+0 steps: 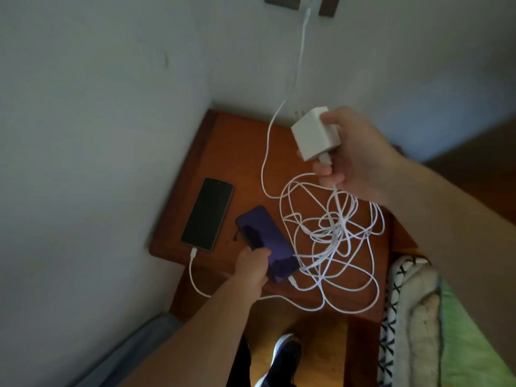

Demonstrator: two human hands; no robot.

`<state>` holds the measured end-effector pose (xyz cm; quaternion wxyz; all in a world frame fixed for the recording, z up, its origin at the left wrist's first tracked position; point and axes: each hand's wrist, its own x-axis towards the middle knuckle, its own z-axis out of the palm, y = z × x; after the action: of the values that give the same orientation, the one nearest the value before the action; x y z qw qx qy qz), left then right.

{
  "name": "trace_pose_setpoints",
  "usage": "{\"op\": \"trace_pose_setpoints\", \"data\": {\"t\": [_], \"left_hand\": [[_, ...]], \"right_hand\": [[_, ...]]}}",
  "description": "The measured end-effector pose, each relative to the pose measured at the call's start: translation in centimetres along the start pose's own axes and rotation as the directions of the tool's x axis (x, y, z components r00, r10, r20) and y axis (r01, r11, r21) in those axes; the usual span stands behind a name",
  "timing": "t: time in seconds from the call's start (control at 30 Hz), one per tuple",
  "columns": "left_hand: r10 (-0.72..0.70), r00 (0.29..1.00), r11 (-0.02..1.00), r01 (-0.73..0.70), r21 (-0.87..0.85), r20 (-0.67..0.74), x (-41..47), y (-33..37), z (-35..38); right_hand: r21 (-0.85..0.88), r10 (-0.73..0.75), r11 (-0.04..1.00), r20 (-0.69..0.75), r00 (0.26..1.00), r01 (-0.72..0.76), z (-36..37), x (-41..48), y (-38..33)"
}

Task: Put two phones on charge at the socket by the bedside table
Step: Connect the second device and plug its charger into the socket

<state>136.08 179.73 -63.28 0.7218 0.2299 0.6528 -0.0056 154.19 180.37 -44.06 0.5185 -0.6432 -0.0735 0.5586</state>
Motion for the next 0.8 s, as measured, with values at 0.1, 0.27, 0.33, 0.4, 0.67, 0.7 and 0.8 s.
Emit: {"op": "trace_pose_setpoints", "data": {"t": [0.1,0.27,0.33,0.4,0.67,0.7,0.8], "left_hand": [[0.004,0.997,1.000,-0.006,-0.016,-0.079,-0.4,0.1,0.4],[0.027,0.992,0.999,-0.030,-0.026,-0.124,-0.8,1.2,1.2],[-0.033,0.990,0.998,0.027,-0.051,-0.135,-1.3,2.0,1.3],[0.032,0.983,0.999,-0.030,0.011,-0.183,-2.3,3.1,1.5],[0.673,0.730,0.739,-0.671,-0.061,0.122,-13.3,16.8,3.1],[0.695,0.699,0.716,-0.693,-0.078,0.167,-14.1,18.1,3.4],[0.737,0.641,0.658,-0.753,-0.011,0.213,-14.2,20.2,3.8]], "right_hand": [[0.167,-0.009,0.986,0.039,0.999,0.002,1.3,0.7,0.1],[0.278,-0.049,0.960,0.040,0.998,0.036,2.9,1.8,-0.2],[0.292,-0.058,0.955,0.029,0.998,0.047,3.4,2.0,-0.4],[0.290,-0.070,0.955,0.031,0.997,0.058,3.8,2.1,-0.7],[0.162,-0.157,0.975,0.027,0.987,0.150,5.4,1.7,-3.6],[0.112,-0.186,0.977,0.028,0.982,0.181,5.4,1.6,-3.9],[0.050,-0.218,0.975,0.014,0.976,0.218,4.9,1.4,-4.6]]}}
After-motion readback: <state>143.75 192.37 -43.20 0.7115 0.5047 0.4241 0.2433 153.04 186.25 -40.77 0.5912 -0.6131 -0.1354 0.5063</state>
